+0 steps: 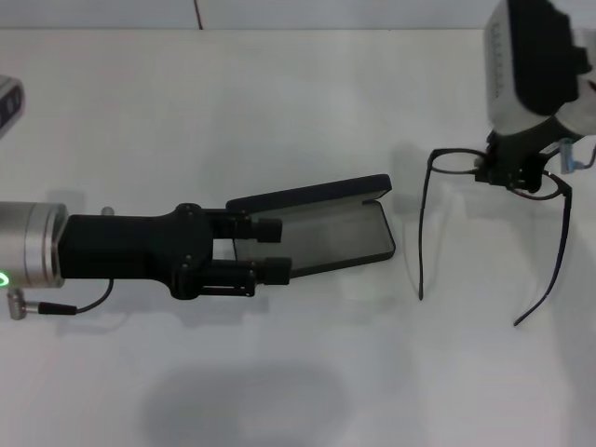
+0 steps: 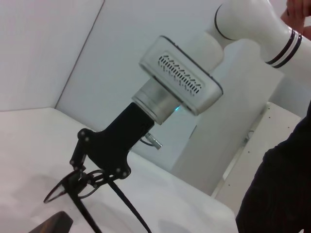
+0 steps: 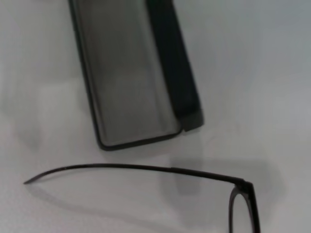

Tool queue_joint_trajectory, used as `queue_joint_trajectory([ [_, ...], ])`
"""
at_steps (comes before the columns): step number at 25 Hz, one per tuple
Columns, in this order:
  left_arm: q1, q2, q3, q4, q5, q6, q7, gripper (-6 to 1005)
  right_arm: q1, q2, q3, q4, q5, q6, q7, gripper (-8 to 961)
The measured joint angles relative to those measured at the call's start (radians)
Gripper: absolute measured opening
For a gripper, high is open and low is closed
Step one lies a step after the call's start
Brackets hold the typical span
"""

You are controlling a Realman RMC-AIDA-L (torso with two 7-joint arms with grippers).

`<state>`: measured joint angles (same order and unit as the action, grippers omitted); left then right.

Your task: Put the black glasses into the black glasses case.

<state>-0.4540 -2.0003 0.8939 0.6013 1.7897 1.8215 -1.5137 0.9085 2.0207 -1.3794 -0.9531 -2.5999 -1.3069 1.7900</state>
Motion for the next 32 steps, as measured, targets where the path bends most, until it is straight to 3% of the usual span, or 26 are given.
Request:
queue_joint_trajectory([
  [5, -0.006, 0.0, -0.007, 0.0, -0.021, 0.005, 0.001, 544, -0.066, 0.0, 0.135, -0.118, 0.022, -0.078, 0.001, 118],
  [13, -0.018, -0.013, -0.013, 0.002, -0.242, 0.006, 0.041, 529, -0.117, -0.018, 0.435, -0.14, 0.161, -0.251, -0.035, 115],
  [15, -0.034, -0.022, -0.009, 0.002, -0.26, 0.008, 0.08, 525, -0.127, -0.033, 0.483, -0.126, 0.225, -0.297, -0.045, 115],
  [18, -0.069, -0.032, -0.006, -0.002, -0.257, 0.011, 0.118, 520, -0.133, -0.078, 0.53, -0.051, 0.351, -0.369, -0.058, 115],
  [20, -0.091, -0.04, -0.006, -0.007, -0.257, 0.009, 0.144, 437, -0.132, -0.106, 0.534, 0.019, 0.424, -0.397, -0.071, 115],
  [23, -0.122, -0.051, -0.006, -0.011, -0.256, -0.003, 0.178, 312, -0.131, -0.127, 0.536, 0.101, 0.495, -0.429, -0.099, 115],
  [26, -0.155, -0.053, -0.006, -0.032, -0.253, -0.03, 0.204, 214, -0.129, -0.123, 0.537, 0.145, 0.521, -0.456, -0.123, 115],
  [32, -0.209, -0.071, -0.011, -0.095, -0.263, -0.064, 0.241, 47, -0.124, -0.087, 0.537, 0.174, 0.538, -0.475, -0.119, 115],
])
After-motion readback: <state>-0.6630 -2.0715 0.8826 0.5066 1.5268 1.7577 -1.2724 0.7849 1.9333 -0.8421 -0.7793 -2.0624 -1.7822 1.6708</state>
